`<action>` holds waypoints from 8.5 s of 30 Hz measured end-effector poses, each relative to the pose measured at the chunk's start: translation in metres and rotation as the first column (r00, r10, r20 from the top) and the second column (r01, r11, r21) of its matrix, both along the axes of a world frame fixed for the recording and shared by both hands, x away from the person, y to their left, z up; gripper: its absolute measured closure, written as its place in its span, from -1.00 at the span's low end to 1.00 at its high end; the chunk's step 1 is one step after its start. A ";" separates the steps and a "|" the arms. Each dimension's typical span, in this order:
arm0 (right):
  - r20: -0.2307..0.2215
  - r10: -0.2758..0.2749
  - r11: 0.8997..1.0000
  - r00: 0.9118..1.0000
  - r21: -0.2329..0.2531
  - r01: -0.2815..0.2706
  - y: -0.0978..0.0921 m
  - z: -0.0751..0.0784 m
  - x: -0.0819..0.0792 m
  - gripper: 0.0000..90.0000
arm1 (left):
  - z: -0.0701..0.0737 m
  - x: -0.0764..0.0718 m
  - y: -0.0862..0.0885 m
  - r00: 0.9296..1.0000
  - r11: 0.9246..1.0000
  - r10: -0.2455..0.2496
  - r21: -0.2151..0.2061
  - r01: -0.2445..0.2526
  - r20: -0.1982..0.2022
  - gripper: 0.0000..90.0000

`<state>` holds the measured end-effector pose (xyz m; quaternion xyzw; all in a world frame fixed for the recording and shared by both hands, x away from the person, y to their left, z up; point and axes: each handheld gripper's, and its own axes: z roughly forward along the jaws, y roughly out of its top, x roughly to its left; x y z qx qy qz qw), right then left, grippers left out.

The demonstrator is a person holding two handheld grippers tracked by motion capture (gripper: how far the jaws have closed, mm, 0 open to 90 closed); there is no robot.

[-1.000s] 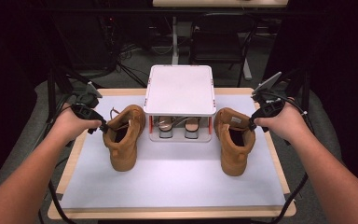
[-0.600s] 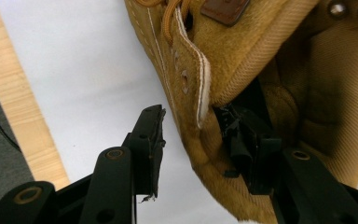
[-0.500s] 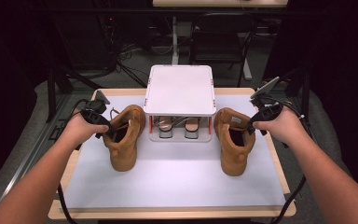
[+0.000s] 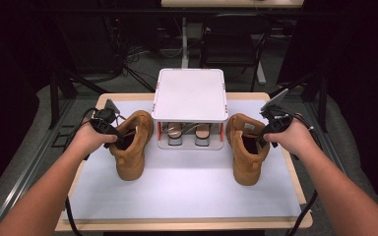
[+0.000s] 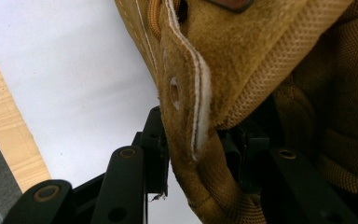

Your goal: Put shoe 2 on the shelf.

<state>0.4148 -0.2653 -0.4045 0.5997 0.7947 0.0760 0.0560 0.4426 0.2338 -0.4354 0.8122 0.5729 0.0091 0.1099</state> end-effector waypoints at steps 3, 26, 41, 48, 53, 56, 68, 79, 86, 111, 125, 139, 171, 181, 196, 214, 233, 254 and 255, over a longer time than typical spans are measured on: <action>-0.001 -0.004 1.000 1.000 0.000 0.004 0.001 -0.007 0.002 0.24 | -0.001 0.000 0.000 1.000 1.000 -0.004 0.005 0.004 -0.004 0.44; -0.051 -0.062 0.997 0.997 0.038 0.064 0.000 -0.046 0.007 0.40 | -0.021 0.004 0.002 0.999 1.000 0.007 0.000 -0.007 -0.040 0.53; -0.092 -0.059 0.998 0.994 -0.005 0.058 0.009 -0.049 0.011 0.52 | -0.023 0.006 -0.002 0.999 1.000 0.013 0.023 -0.012 -0.053 0.60; -0.065 -0.078 0.997 0.995 -0.009 0.078 0.010 -0.051 0.009 0.60 | -0.023 0.007 -0.001 0.997 1.000 0.023 0.023 -0.021 -0.067 0.60; -0.067 -0.071 0.997 0.995 -0.013 0.070 0.009 -0.050 0.009 0.66 | -0.023 0.007 -0.002 0.998 0.999 0.031 0.034 -0.029 -0.063 0.62; -0.054 -0.084 0.996 0.995 -0.009 0.084 0.010 -0.051 0.008 0.72 | -0.023 0.007 -0.004 0.998 0.998 0.037 0.053 -0.034 -0.060 0.70; -0.065 -0.105 0.994 0.992 -0.014 0.105 0.012 -0.051 0.009 0.87 | -0.022 0.009 -0.008 0.996 0.995 0.041 0.088 -0.034 -0.076 0.85; -0.090 -0.111 0.994 0.990 -0.015 0.110 0.012 -0.050 0.011 0.90 | -0.022 0.014 -0.009 0.991 0.996 0.053 0.083 -0.043 -0.121 0.88; -0.096 -0.115 0.993 0.989 -0.016 0.114 0.012 -0.050 0.012 0.90 | -0.022 0.015 -0.007 0.990 0.996 0.063 0.074 -0.053 -0.125 0.91; -0.094 -0.129 0.991 0.987 0.010 0.130 0.010 -0.049 0.011 0.90 | -0.020 0.016 -0.005 0.988 0.996 0.082 0.056 -0.075 -0.132 0.91; -0.164 -0.157 0.985 0.974 0.046 0.166 0.005 -0.042 0.020 0.92 | -0.014 0.023 0.005 0.984 0.994 0.109 0.021 -0.107 -0.141 0.92; -0.156 -0.205 0.974 0.966 0.063 0.216 -0.002 -0.031 0.031 0.92 | 0.000 0.035 0.014 0.973 0.984 0.177 0.003 -0.179 -0.149 0.92; -0.153 -0.326 0.938 0.933 0.074 0.340 -0.010 -0.009 0.093 0.92 | 0.032 0.081 0.011 0.941 0.952 0.292 -0.045 -0.303 -0.173 0.92; -0.133 -0.334 0.936 0.933 0.068 0.345 -0.013 0.016 0.099 0.92 | 0.045 0.084 0.006 0.946 0.954 0.290 -0.032 -0.298 -0.146 0.92; -0.080 -0.350 0.932 0.933 0.069 0.355 0.004 0.072 0.100 0.92 | 0.101 0.085 0.005 0.949 0.950 0.300 -0.060 -0.307 -0.101 0.91; -0.031 -0.365 0.927 0.930 0.080 0.366 0.016 0.114 0.099 0.92 | 0.149 0.080 0.007 0.948 0.944 0.316 -0.086 -0.317 -0.030 0.91; 0.013 -0.335 0.937 0.942 0.108 0.331 0.048 0.147 0.095 0.91 | 0.171 0.081 -0.042 0.960 0.950 0.280 -0.145 -0.278 -0.008 0.91; 0.019 -0.275 0.953 0.961 0.136 0.270 0.104 0.140 0.104 0.91 | 0.167 0.089 -0.109 0.972 0.958 0.235 -0.174 -0.228 0.019 0.89; 0.019 -0.276 0.953 0.961 0.133 0.271 0.105 0.139 0.104 0.91 | 0.167 0.089 -0.111 0.971 0.957 0.240 -0.175 -0.232 0.023 0.89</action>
